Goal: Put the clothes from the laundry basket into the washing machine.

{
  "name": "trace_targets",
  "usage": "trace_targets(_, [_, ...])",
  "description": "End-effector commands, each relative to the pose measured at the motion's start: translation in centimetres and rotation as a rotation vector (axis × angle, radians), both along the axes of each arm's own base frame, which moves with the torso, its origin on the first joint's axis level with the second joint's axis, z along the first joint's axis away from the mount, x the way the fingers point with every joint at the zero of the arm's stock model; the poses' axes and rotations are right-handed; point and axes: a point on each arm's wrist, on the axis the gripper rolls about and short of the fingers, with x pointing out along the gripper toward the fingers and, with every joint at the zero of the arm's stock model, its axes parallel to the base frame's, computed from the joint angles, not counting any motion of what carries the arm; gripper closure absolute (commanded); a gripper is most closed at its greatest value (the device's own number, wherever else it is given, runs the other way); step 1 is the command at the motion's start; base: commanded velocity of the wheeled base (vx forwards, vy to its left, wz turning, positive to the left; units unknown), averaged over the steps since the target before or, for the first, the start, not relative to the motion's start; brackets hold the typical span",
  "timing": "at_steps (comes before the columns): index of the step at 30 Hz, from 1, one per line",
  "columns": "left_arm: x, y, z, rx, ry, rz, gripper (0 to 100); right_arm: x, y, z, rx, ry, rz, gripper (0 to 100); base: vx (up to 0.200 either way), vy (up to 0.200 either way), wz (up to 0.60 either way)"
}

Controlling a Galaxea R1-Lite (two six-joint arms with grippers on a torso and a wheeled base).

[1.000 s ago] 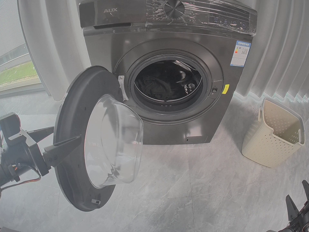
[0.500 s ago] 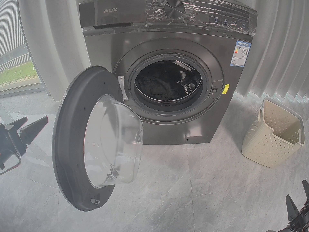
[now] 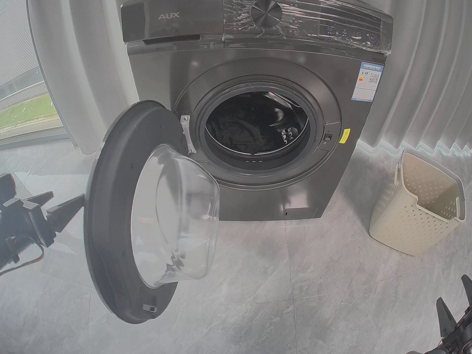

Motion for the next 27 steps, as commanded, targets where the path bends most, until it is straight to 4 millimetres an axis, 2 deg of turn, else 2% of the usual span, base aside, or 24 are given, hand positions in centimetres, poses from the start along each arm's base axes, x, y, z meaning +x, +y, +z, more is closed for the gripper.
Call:
trace_targets(1, [0.6, -1.6, -0.6, -0.005, 0.042, -0.134, 0, 0.1, 0.0, -0.5, 0.000, 0.014, 0.002, 0, 0.000, 0.000, 0.00])
trace_targets(7, [0.4, -3.2, -0.8, -0.031, 0.070, -0.265, 0, 0.1, 0.0, -0.5, 0.000, 0.014, 0.001, 0, 0.000, 0.000, 0.00])
trace_targets(14, [0.9, -3.6, -1.1, -0.039, 0.101, -0.278, 0, 0.1, 0.0, -0.5, 0.000, 0.016, 0.001, 0, 0.000, 0.000, 0.00])
trace_targets(19, [2.3, -4.2, -1.5, -0.035, 0.112, -0.284, 0, 0.1, 0.0, -0.5, 0.000, 0.014, 0.002, 0, 0.000, 0.000, 0.00])
trace_targets(20, [3.2, -4.8, -1.7, -0.038, 0.106, -0.296, 0, 0.1, 0.0, -0.5, 0.000, 0.014, 0.001, 0, 0.000, 0.000, 0.00])
trace_targets(27, [6.1, -7.9, -2.4, -0.050, 0.051, -0.369, 0, 0.1, 0.0, -0.5, 0.000, 0.014, 0.002, 0, 0.000, 0.000, 0.00])
